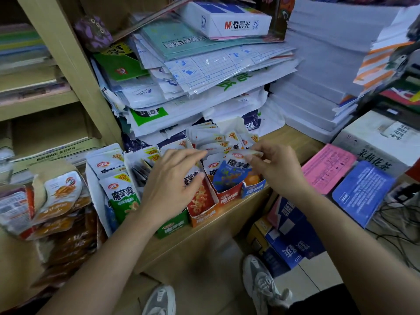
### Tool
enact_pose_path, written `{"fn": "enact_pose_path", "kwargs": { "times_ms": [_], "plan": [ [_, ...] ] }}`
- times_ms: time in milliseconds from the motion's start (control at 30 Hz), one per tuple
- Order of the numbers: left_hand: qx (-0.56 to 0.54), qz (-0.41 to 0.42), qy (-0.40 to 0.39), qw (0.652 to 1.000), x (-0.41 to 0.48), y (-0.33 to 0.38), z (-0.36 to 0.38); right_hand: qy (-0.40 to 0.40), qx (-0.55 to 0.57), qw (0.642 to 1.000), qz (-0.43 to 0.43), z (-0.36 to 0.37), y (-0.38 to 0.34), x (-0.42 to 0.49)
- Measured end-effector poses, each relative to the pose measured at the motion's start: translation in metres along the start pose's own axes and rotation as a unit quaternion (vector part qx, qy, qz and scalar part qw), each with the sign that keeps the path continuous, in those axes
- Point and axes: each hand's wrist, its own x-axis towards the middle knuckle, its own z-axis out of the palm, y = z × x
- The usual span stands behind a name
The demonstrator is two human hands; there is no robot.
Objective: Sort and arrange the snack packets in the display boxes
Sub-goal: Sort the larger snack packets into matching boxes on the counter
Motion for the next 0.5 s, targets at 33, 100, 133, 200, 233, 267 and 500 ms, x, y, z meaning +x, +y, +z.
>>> {"fn": "enact_pose_path", "kwargs": {
  "times_ms": [33,100,133,200,233,267,500],
  "plan": [
    [0.020,0.008,-0.024,0.999,0.002,0.002,0.002,0.013,0.026,0.999,0.021,0.000,-0.001,0.001],
    [0.042,0.013,-0.057,0.997,0.005,0.005,0.004,0.031,0.055,0.997,0.048,0.000,-0.003,0.003],
    [0.035,0.014,-0.058,0.998,0.006,0.006,0.004,0.041,0.064,0.995,0.058,-0.002,-0.005,0.004],
    [0.001,0.004,-0.039,0.999,0.008,0.006,0.004,0.082,0.090,0.991,0.064,-0.007,-0.011,0.003],
    [-0.011,-0.002,-0.025,1.000,0.008,0.006,0.004,0.119,0.096,0.987,0.058,-0.011,-0.012,0.003],
    [-0.012,-0.008,-0.010,1.000,0.009,0.005,0.004,0.166,0.091,0.981,0.049,-0.017,-0.014,0.003],
    [0.046,0.089,0.116,0.988,0.017,0.025,0.023,0.403,0.027,0.915,0.001,-0.045,-0.007,0.003]
  ]
}}
